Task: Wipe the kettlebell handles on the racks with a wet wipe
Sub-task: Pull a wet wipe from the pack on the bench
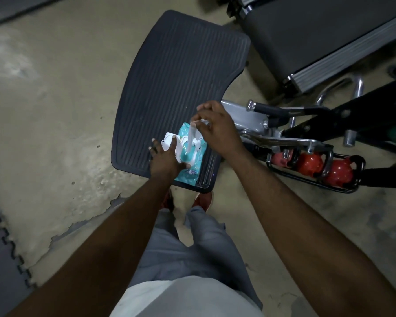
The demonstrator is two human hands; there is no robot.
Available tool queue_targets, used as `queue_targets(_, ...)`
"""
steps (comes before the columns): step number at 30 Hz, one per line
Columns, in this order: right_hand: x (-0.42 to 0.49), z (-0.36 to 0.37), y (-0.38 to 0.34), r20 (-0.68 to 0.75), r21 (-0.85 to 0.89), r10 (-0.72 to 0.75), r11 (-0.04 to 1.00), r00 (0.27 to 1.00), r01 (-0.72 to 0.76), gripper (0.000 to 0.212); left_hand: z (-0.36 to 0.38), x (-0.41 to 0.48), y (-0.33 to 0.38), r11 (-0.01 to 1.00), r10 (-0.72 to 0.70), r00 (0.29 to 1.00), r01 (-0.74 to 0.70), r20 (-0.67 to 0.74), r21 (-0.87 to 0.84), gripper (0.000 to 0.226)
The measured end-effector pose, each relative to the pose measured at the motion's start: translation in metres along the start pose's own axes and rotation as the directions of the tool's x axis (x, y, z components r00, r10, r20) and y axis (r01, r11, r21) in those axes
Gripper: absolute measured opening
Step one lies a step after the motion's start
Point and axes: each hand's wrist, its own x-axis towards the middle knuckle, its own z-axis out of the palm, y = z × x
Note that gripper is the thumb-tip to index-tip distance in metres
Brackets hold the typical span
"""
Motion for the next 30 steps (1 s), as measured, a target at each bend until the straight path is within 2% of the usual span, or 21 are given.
queue_targets(6,0.009,-0.026,-0.015,-0.144,0.128,-0.002,0.992,0.99,0.021,0.01,-0.003,-0.004,0.002,0.999,0.005,1.0,-0.005,-0.005,0.036,0.112)
queue_targets(13,-0.009,-0.047,-0.027,-0.206,0.266,-0.004,0.962,0.979,0.06,0.01,-0.007,-0.013,0.006,0.997,-0.014,1.0,0.014,-0.003,0.078,0.108)
queue_targets(18,-0.017,-0.076,-0.041,-0.23,0.335,-0.032,0.936,0.973,0.11,0.002,-0.011,-0.02,0.007,0.993,0.005,1.0,-0.003,-0.023,0.114,0.105)
queue_targets(21,-0.034,-0.091,-0.046,-0.235,0.319,-0.063,0.937,0.97,0.138,0.005,-0.022,-0.04,0.015,0.999,0.023,0.994,-0.027,-0.108,-0.035,0.087)
queue_targets(24,-0.053,-0.102,-0.048,-0.216,0.293,-0.069,0.947,0.974,0.131,0.007,-0.045,-0.071,0.03,0.956,0.077,0.942,-0.163,-0.326,-0.246,0.068)
queue_targets(26,-0.069,-0.108,-0.053,-0.228,0.275,-0.067,0.953,0.971,0.13,0.008,-0.061,-0.096,0.044,0.876,0.167,0.885,-0.336,-0.435,-0.346,0.076)
queue_targets(28,-0.087,-0.113,-0.06,-0.258,0.266,-0.059,0.955,0.964,0.129,0.006,-0.075,-0.12,0.058,0.797,0.283,0.826,-0.485,-0.487,-0.359,0.087)
queue_targets(30,-0.105,-0.115,-0.07,-0.301,0.285,-0.044,0.949,0.953,0.134,0.006,-0.084,-0.139,0.072,0.761,0.365,0.796,-0.554,-0.482,-0.337,0.085)
